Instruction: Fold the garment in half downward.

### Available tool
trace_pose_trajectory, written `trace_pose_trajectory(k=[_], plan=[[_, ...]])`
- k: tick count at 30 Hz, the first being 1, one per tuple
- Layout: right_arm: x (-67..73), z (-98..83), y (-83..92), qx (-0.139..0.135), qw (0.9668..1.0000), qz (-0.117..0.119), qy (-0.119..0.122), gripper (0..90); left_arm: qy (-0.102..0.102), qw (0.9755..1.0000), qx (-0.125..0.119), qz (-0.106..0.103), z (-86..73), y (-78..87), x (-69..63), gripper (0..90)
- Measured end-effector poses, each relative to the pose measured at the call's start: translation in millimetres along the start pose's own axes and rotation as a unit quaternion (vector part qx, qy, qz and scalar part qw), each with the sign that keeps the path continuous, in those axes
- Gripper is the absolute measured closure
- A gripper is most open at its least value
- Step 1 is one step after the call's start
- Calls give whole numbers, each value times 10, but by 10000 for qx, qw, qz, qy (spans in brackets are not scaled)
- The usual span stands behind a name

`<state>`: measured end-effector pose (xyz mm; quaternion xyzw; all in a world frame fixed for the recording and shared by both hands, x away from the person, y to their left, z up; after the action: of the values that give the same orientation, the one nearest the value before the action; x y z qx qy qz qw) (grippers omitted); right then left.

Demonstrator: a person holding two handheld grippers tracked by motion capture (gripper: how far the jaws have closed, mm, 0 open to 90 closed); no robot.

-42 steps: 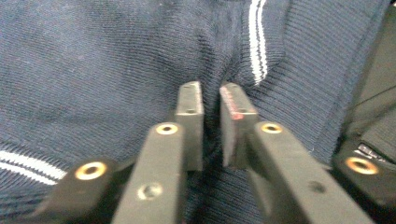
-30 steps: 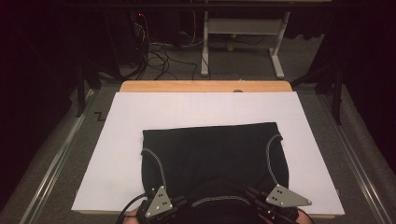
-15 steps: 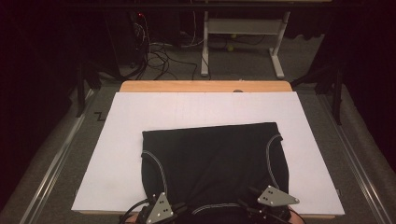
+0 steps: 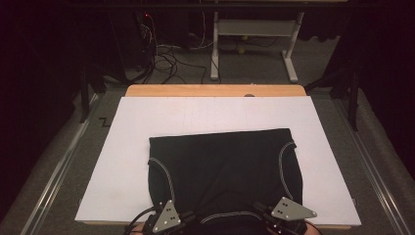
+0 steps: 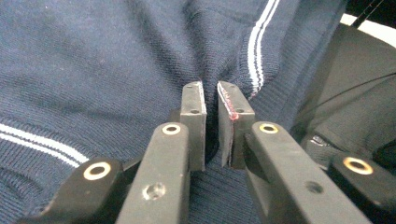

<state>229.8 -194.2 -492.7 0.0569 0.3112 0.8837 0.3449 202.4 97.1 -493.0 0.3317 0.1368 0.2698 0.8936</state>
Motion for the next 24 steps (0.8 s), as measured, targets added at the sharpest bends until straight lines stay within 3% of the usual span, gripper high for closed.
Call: trace_pose_trajectory(k=[7,10,13,15,17,21,24], plan=[[64,26,217,-289,9995,113,-8,884,-58,10000,-5,-67,-2,64,-51,777],[141,-9,218,-185,9995,250,80,884,-81,9993,327,-134,-71,0,-61,776],[197,-60,144,98,9989,405,193,865,82,9991,330,-242,-80,-21,-16,714],[192,-35,149,-5,9987,496,107,708,198,9992,192,-274,-64,10,28,604],[141,14,195,-205,9990,388,-13,603,280,9994,38,-203,-39,59,96,521],[-123,82,245,-479,9983,-120,-311,483,661,9969,-290,327,18,171,462,429],[-472,103,211,-516,9953,-636,-508,434,1124,9897,-458,761,28,251,890,396]])
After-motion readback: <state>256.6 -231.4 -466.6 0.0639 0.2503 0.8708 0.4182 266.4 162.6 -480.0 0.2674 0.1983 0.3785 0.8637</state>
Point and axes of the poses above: each handheld gripper's, and its own axes: y roughly backward along the jaws, z roughly out of its top, x roughly to its left, the point moved 5 cm from there along -y, roughly forward along the jaws, and after that the axes turned 2 degrees about y, right-handed, at the moved point
